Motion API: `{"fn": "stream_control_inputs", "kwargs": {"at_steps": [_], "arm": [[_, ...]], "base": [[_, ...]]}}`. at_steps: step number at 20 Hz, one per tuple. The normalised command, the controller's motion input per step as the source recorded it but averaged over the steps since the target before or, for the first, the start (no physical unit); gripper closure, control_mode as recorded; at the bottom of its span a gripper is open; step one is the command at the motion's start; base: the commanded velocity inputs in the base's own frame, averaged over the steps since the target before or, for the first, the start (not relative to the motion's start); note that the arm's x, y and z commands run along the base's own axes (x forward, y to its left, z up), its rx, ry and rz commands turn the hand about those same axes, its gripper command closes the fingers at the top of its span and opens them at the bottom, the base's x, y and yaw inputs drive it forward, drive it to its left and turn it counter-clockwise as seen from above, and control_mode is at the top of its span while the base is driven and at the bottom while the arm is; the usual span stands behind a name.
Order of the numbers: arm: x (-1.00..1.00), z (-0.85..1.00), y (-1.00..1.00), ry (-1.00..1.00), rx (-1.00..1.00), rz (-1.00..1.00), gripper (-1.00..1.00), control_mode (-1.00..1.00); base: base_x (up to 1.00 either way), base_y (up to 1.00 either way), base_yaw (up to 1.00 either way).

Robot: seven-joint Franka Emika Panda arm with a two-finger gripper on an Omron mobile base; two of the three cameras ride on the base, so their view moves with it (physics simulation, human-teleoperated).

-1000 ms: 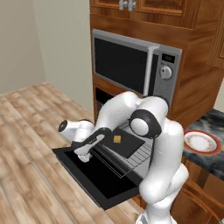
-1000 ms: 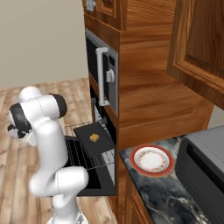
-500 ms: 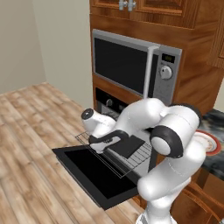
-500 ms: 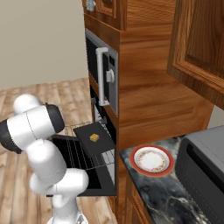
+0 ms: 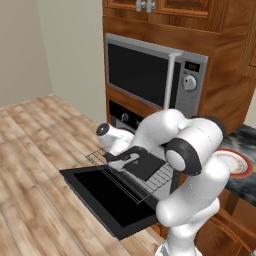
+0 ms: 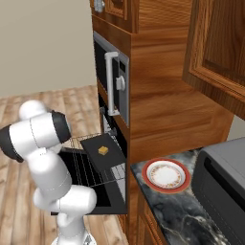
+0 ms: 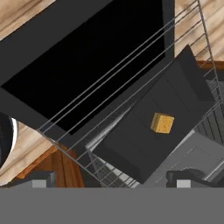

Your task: Take the baked cake out of the oven and place it on the plate for cooling. Then close the oven door.

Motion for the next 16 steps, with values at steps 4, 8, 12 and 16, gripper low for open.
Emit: {"fn": "stream_control_inputs", "kwargs": {"at_steps": [4, 8, 12, 16], "arm": [[0.30, 0.00, -0.22, 0.05, -0.09, 0.00, -1.00, -1.00], [0.14, -0.07, -0.26, 0.05, -0.03, 0.00, -1.00, -1.00], [0.10, -0.19, -0.31, 0.02, 0.00, 0.01, -1.00, -1.00], [0.10, -0.24, -0.28, 0.00, 0.00, 0.00, -1.00, -1.00]], "base": [[0.00, 0.00, 0.00], [0.00, 0.00, 0.00], [0.00, 0.00, 0.00], [0.00, 0.00, 0.00]]}}
